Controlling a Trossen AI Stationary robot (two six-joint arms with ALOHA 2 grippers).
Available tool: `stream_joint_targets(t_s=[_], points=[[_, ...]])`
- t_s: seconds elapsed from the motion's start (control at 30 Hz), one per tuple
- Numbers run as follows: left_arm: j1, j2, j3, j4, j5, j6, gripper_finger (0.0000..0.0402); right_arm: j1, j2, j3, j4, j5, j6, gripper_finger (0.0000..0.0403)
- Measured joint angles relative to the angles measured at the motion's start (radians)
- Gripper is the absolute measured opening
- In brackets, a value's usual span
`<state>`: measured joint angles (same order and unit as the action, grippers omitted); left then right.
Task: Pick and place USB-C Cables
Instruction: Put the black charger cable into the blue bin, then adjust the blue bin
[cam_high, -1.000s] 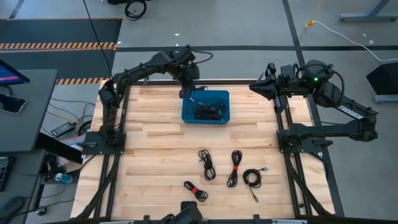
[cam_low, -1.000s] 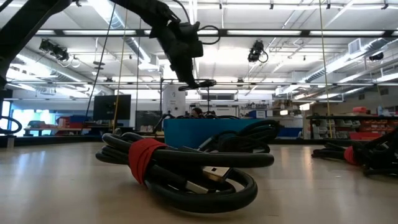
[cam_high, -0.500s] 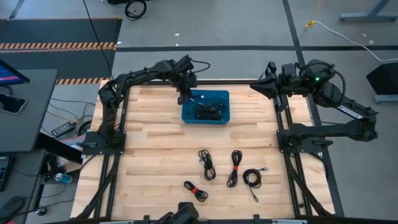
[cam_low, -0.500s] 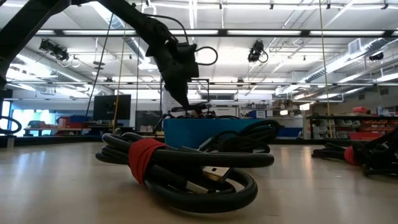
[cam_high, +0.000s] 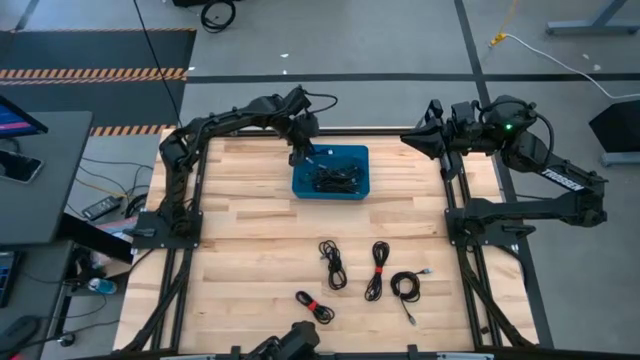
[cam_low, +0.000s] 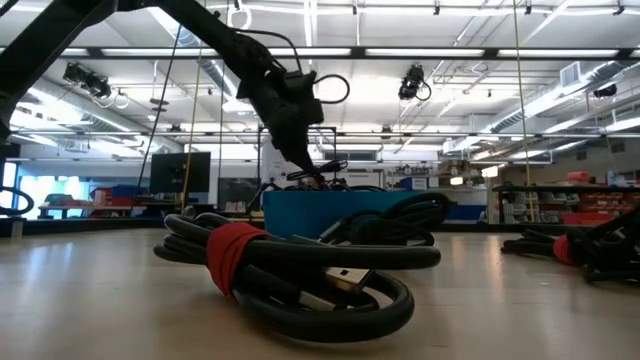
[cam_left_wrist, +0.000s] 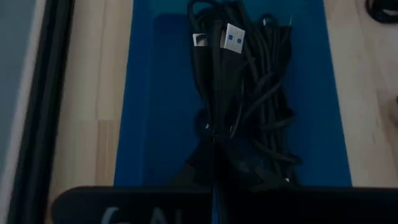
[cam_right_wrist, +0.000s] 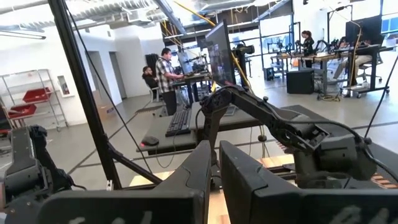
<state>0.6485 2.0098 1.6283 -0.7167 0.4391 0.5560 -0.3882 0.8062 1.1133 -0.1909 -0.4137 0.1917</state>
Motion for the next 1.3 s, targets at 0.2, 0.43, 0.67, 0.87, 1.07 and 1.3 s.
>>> stream_joint_targets(t_s=[0.2, 0.43, 0.67, 0.87, 1.07, 1.3], points=[[0.005, 0.050, 0.000, -0.015, 0.041, -0.024, 0.0011, 0.000, 0.000, 0.000, 0.003, 0.000, 0.000, 0.0041], [-0.004, 0.086, 0.000, -0.013, 0.055, -0.028, 0.0011, 0.000, 0.000, 0.000, 0.003, 0.000, 0.000, 0.0041], [-0.006, 0.086, 0.000, -0.010, 0.057, -0.034, 0.0011, 0.000, 0.000, 0.000, 0.003, 0.000, -0.002, 0.0041], [-0.006, 0.086, 0.001, -0.003, 0.057, -0.055, 0.0046, 0.000, 0.000, 0.000, 0.003, 0.000, -0.003, 0.0041], [-0.006, 0.086, 0.020, 0.012, 0.056, -0.151, 0.0109, 0.000, 0.000, 0.000, 0.003, 0.000, -0.003, 0.0041], [-0.007, 0.086, 0.161, -0.040, 0.057, -0.305, 0.0143, 0.000, 0.000, 0.000, 0.002, 0.000, -0.010, 0.0041]])
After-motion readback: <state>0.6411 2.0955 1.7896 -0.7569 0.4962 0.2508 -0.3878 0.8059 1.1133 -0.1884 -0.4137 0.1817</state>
